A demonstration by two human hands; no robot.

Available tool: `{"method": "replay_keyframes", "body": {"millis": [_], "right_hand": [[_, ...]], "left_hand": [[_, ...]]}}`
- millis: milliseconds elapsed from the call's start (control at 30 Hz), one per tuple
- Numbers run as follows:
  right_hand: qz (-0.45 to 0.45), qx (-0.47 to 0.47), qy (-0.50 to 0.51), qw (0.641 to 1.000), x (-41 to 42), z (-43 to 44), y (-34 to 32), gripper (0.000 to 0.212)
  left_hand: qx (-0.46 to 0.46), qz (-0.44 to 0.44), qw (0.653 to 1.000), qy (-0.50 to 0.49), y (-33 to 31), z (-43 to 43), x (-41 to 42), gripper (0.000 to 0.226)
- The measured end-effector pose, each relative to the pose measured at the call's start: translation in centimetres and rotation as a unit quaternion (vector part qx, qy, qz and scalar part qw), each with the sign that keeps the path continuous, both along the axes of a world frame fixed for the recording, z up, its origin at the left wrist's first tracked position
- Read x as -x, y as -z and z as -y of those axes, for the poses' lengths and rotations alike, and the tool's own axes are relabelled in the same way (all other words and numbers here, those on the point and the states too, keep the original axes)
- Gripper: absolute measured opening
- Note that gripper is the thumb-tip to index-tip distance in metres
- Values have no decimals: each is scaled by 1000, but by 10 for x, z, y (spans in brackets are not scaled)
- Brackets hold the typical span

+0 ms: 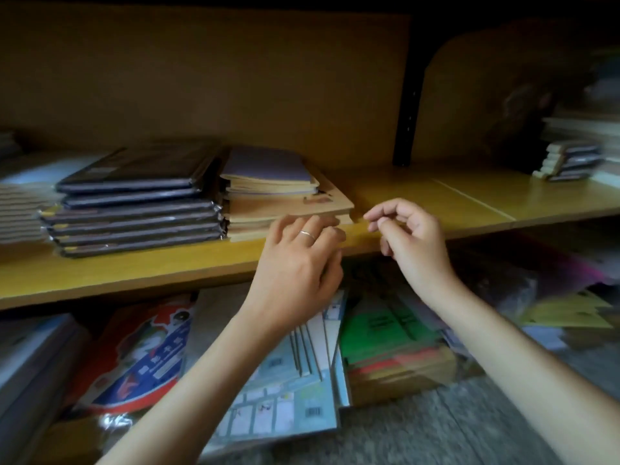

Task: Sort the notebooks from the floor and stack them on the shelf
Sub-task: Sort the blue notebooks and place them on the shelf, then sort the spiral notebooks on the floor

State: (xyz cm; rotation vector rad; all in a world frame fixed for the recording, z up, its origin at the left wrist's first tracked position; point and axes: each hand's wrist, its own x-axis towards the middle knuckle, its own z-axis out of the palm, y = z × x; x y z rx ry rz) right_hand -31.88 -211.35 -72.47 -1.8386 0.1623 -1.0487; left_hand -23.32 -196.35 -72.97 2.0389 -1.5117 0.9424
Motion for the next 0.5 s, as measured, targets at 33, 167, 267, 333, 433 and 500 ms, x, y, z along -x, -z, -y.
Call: {"method": "replay_keyframes", "body": {"millis": [33,167,267,333,433,500], "right_hand": [[-13,20,-2,1000,20,1,9,26],[-150,82,24,985,119,5,66,26],[-256,49,71,963,201,1,118,20],[-334,49,109,935,252,-4,154,23],[-439,31,138,887,315,-11,204,22],[-487,30,152,860,343,-16,231,18]], "left_hand": [[-18,18,999,35,5,0,11,23],[-130,40,979,151,37,13,56,22],[-222,40,948,226,69,26,93,23],[-271,48,919,282,88,35,119,26],[-323,46,874,361,112,47,156,23],[-339,50,854,392,124,58,177,22]]}}
